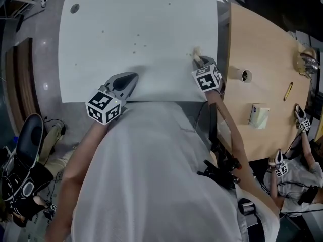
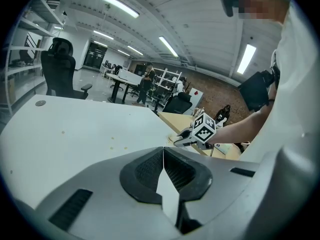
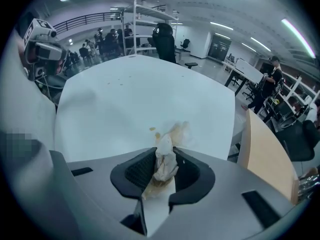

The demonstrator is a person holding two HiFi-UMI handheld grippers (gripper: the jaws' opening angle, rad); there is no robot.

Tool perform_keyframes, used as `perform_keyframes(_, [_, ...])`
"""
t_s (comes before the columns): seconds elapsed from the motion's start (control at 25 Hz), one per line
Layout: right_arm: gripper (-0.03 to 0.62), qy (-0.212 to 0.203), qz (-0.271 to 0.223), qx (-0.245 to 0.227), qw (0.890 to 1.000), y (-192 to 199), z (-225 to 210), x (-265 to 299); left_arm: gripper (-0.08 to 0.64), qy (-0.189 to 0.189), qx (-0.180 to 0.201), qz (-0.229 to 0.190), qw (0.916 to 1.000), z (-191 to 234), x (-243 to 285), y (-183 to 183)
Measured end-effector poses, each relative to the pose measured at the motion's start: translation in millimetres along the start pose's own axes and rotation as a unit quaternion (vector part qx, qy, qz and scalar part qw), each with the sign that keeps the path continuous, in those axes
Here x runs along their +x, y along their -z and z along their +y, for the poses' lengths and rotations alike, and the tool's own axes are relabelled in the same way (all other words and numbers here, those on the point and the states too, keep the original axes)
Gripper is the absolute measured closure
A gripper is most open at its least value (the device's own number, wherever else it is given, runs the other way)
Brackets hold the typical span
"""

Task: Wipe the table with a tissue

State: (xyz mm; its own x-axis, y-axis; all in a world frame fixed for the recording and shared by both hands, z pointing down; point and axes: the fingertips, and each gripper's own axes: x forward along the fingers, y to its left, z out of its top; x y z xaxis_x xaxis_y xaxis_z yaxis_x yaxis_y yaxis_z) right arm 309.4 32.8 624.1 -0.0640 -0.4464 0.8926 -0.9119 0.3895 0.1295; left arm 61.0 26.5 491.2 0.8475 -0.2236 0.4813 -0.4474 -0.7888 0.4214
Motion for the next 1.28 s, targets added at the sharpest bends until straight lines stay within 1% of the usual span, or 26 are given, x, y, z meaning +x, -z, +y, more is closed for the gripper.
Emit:
perform_keyframes(0.08, [0.500, 0.000, 0.002, -0.015, 1.000, -2.5, 3.8, 0.7, 0.552, 0.002, -0.002, 0.001, 1.0000, 0.0, -0.3, 1.5])
perform_keyframes(0.24, [0.502, -0.004, 0.006, -0.029, 1.000, -10.4, 9.9, 3.4, 0.552, 0.010, 0.001, -0.001, 0.9999, 2.2, 0.1, -0.5])
perform_keyframes(0.36, [0.503, -0.007, 0.010, -0.032, 0.999, -14.4, 13.4, 5.3, 0.552, 0.015, 0.002, -0.003, 0.9999, 6.9, -3.8, -1.1])
perform_keyframes(0.56, [0.503, -0.014, 0.015, -0.039, 0.999, -22.1, 21.8, 9.0, 0.552, 0.011, -0.005, -0.009, 0.9999, 25.2, -16.7, 1.2])
perform_keyframes(0.72, [0.503, -0.027, 0.019, -0.038, 0.999, -21.9, 27.4, 6.2, 0.552, 0.023, -0.006, -0.006, 0.9997, 29.6, -21.1, 1.0])
perform_keyframes(0.88, [0.503, -0.057, 0.006, -0.032, 0.998, -35.9, 45.7, 11.8, 0.552, 0.025, -0.002, -0.003, 0.9997, 42.5, -28.8, -3.6])
perform_keyframes(0.96, [0.503, -0.087, -0.001, -0.035, 0.996, -37.7, 60.2, 11.3, 0.552, 0.027, -0.001, -0.002, 0.9996, 44.0, -28.9, -3.0])
perform_keyframes(1.04, [0.503, -0.115, -0.019, -0.037, 0.993, -37.6, 72.9, 5.0, 0.552, 0.028, 0.000, -0.001, 0.9996, 42.9, -28.3, -2.0])
perform_keyframes(1.08, [0.503, -0.113, -0.033, -0.029, 0.993, -37.7, 72.5, -0.1, 0.552, 0.029, 0.000, 0.000, 0.9996, 42.3, -27.9, -2.0])
perform_keyframes(1.16, [0.503, -0.076, -0.060, 0.015, 0.995, -34.8, 54.1, -9.3, 0.552, 0.032, 0.001, 0.000, 0.9995, 42.6, -27.0, -2.9])
perform_keyframes(1.24, [0.502, -0.034, -0.063, 0.061, 0.996, -23.2, 28.6, -11.8, 0.552, 0.032, 0.002, 0.000, 0.9995, 44.7, -26.6, -3.4])
perform_keyframes(1.28, [0.502, -0.021, -0.055, 0.073, 0.996, -15.3, 19.3, -10.9, 0.552, 0.032, 0.002, 0.000, 0.9995, 45.3, -26.5, -3.3])
